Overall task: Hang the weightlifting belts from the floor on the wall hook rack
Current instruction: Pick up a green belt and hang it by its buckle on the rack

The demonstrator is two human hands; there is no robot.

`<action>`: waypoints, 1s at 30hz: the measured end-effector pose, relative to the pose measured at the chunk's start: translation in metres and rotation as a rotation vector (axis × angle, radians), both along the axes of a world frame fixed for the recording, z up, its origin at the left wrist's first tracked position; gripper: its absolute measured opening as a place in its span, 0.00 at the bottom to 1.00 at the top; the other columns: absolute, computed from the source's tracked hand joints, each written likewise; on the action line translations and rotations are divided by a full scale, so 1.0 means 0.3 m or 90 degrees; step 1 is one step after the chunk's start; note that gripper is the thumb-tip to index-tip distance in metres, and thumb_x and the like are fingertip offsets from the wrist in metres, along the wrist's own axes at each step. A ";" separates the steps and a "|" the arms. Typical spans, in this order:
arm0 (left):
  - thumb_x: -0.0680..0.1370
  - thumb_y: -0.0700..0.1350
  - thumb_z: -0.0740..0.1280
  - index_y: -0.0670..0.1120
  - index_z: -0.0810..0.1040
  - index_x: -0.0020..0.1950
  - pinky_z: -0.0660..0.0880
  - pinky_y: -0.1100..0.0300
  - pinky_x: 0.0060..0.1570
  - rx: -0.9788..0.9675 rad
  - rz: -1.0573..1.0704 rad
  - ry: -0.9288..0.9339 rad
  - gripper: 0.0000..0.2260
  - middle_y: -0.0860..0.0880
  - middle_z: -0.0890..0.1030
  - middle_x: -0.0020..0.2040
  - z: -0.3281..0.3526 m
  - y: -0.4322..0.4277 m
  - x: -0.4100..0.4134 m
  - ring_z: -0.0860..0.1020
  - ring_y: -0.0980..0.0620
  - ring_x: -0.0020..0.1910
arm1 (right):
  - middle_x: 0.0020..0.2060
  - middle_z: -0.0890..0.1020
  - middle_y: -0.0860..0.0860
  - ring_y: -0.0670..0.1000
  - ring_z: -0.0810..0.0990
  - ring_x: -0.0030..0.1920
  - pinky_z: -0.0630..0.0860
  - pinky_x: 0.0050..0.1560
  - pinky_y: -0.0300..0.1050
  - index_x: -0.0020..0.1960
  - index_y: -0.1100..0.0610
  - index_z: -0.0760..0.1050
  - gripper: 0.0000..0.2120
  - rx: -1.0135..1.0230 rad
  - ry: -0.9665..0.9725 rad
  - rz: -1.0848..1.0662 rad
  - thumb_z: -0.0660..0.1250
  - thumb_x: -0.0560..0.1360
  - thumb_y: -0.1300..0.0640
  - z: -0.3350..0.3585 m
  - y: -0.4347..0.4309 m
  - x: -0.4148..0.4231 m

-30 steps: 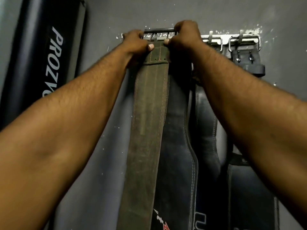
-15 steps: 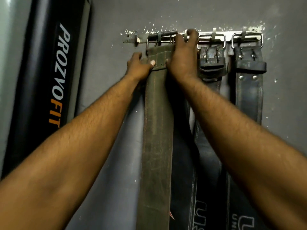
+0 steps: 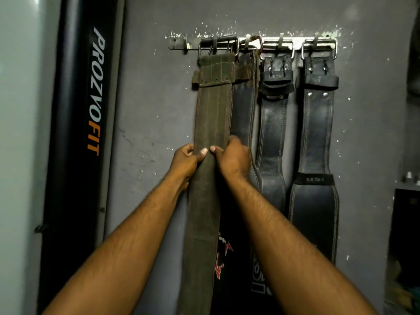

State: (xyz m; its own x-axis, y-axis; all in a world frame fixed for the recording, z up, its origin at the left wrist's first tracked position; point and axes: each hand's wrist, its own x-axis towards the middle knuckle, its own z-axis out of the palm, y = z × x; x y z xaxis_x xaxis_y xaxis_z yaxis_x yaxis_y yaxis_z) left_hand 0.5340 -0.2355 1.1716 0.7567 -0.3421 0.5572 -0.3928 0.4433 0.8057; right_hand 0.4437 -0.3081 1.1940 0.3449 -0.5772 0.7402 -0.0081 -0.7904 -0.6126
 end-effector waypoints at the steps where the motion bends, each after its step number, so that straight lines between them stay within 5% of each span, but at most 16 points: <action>1: 0.79 0.40 0.69 0.36 0.78 0.58 0.81 0.54 0.45 0.010 0.011 0.010 0.11 0.39 0.84 0.48 -0.043 0.000 0.003 0.82 0.45 0.44 | 0.54 0.84 0.56 0.59 0.83 0.55 0.80 0.55 0.50 0.59 0.56 0.77 0.16 0.001 0.035 -0.014 0.71 0.76 0.48 -0.021 0.001 -0.011; 9: 0.79 0.40 0.69 0.39 0.77 0.58 0.80 0.65 0.34 0.104 0.029 0.080 0.09 0.42 0.84 0.50 -0.302 0.059 -0.066 0.82 0.51 0.42 | 0.55 0.84 0.55 0.57 0.82 0.56 0.81 0.54 0.52 0.59 0.56 0.78 0.22 -0.067 0.369 -0.134 0.77 0.71 0.45 -0.169 0.048 -0.140; 13: 0.67 0.51 0.76 0.43 0.78 0.57 0.81 0.47 0.55 0.210 0.074 0.101 0.22 0.43 0.84 0.54 -0.467 0.105 -0.083 0.83 0.46 0.51 | 0.51 0.84 0.54 0.56 0.83 0.53 0.82 0.54 0.53 0.55 0.56 0.79 0.19 -0.020 0.438 -0.099 0.77 0.71 0.46 -0.291 0.075 -0.227; 15: 0.69 0.50 0.76 0.43 0.75 0.64 0.76 0.52 0.64 0.275 0.118 0.103 0.26 0.45 0.79 0.62 -0.534 0.152 -0.142 0.79 0.46 0.60 | 0.48 0.85 0.53 0.55 0.85 0.50 0.82 0.54 0.54 0.51 0.54 0.80 0.16 0.024 0.437 -0.068 0.77 0.70 0.44 -0.366 0.091 -0.273; 18: 0.76 0.44 0.72 0.42 0.73 0.68 0.71 0.57 0.61 0.300 0.171 0.134 0.21 0.42 0.73 0.68 -0.608 0.239 -0.285 0.75 0.43 0.64 | 0.41 0.86 0.50 0.52 0.85 0.45 0.83 0.53 0.52 0.44 0.53 0.81 0.12 0.104 0.406 -0.007 0.76 0.71 0.44 -0.496 0.125 -0.380; 23: 0.77 0.40 0.70 0.44 0.79 0.57 0.76 0.52 0.58 0.301 0.080 0.206 0.09 0.42 0.82 0.57 -0.783 0.350 -0.528 0.80 0.45 0.55 | 0.34 0.86 0.50 0.49 0.87 0.40 0.84 0.52 0.53 0.43 0.54 0.83 0.08 0.266 0.338 0.101 0.73 0.75 0.49 -0.719 0.200 -0.614; 30: 0.81 0.39 0.66 0.42 0.77 0.61 0.77 0.59 0.42 0.351 0.010 0.287 0.09 0.47 0.79 0.45 -1.028 0.523 -0.996 0.77 0.54 0.42 | 0.34 0.82 0.52 0.47 0.81 0.33 0.81 0.34 0.40 0.46 0.59 0.80 0.03 0.409 0.259 0.241 0.70 0.78 0.60 -1.036 0.345 -1.028</action>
State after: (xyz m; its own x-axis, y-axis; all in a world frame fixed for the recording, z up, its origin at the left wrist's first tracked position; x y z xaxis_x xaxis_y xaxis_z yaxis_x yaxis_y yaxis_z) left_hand 0.2352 -0.0786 0.8631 0.8800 -0.4708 -0.0624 0.0285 -0.0788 0.9965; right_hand 0.1353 -0.2045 0.8833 0.7682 -0.6346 0.0847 -0.1301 -0.2842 -0.9499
